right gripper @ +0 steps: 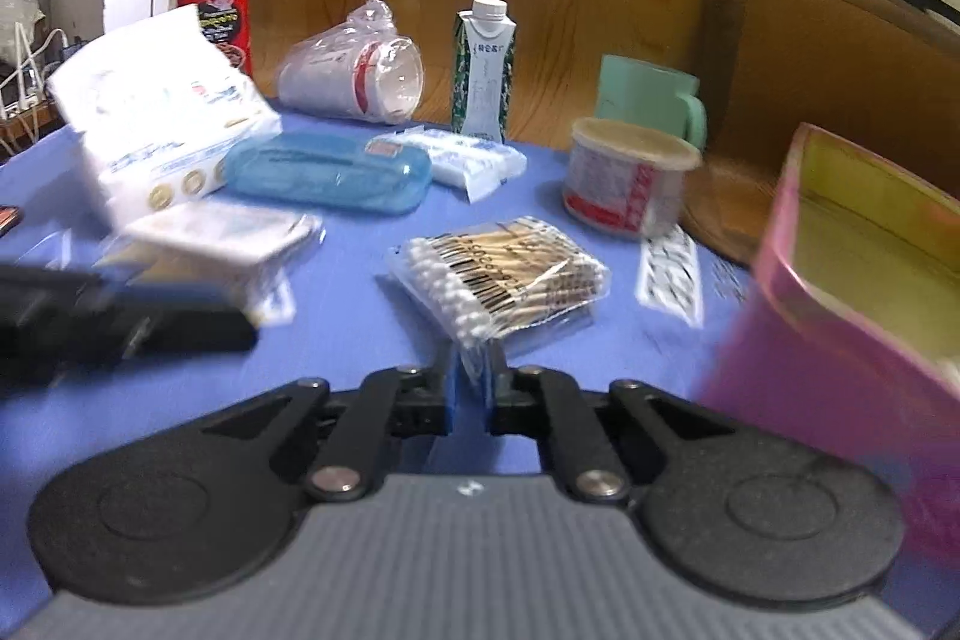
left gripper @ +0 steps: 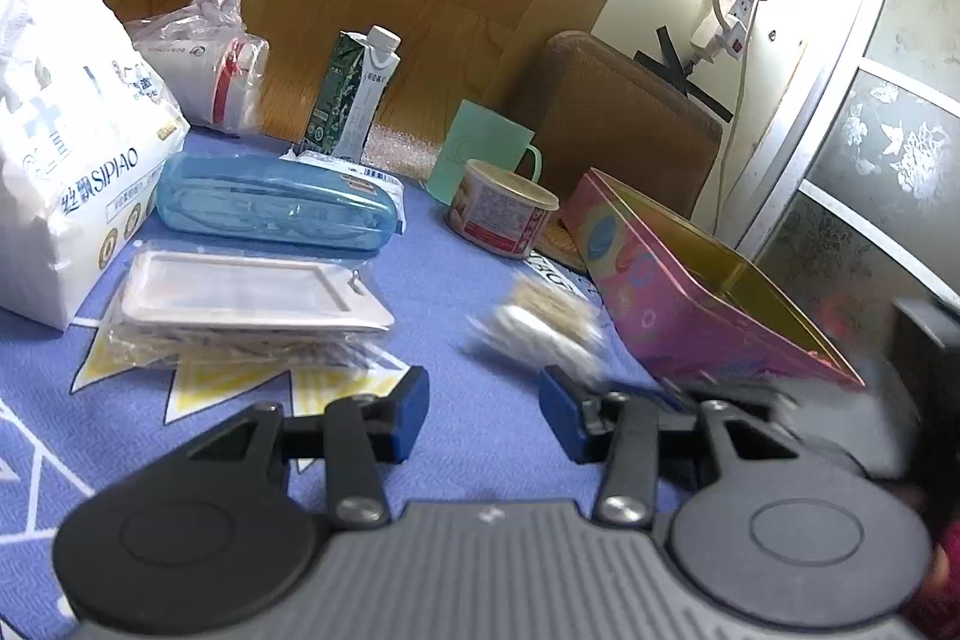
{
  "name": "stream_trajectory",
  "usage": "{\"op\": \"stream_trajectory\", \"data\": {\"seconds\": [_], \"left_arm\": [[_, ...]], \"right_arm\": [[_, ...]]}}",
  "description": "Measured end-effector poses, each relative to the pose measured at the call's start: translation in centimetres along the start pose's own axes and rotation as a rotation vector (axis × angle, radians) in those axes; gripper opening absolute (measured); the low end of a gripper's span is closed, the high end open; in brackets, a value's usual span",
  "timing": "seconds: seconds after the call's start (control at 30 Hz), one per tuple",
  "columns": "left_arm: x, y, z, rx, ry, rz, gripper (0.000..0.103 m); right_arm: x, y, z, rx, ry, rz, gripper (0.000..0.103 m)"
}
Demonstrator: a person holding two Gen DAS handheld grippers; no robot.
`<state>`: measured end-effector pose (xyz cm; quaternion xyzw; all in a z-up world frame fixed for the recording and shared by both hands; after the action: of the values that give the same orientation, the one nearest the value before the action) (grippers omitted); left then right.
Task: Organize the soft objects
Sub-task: 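Grasp the bag of cotton swabs with the left tool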
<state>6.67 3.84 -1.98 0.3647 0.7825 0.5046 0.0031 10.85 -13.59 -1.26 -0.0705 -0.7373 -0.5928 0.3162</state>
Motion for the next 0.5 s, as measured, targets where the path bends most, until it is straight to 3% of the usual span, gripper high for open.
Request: {"op": "stream_trajectory", "data": {"seconds": [0.27, 0.4, 0.47, 0.5], "left_arm": [[-0.9, -0.3, -1.2, -0.067, -0.020, 0.072, 0.046], [-2.2, -0.2, -2.6, -0.060, -0.098, 0.124, 0.047], [-3.4, -0.1, -3.9, -0.043, -0.172, 0.165, 0.047], [-4.0, -0.1, -4.5, -0.044, -0.201, 0.183, 0.047]], "right_arm": [[8.4, -6.2, -1.5, 0.022, -0.057, -0.039, 0.010], [11.5, -8.9, -3.7, -0.048, -0.095, -0.041, 0.017], [12.4, -9.7, -4.8, -0.100, -0.097, -0.033, 0.034], [12.6, -9.8, -5.1, -0.115, -0.100, -0.035, 0.048]]}}
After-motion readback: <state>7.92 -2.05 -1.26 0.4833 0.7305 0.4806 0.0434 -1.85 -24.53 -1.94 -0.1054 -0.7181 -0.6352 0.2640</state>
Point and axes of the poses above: each gripper's, at about its wrist camera, not at the fingertips, and x roughly against the way its jaws point, z to its left, y to its top, the point moved 4 cm from there along -x, roughly the way its jaws point, and after that the axes turned 10 degrees about -y, right-handed, at the moved point
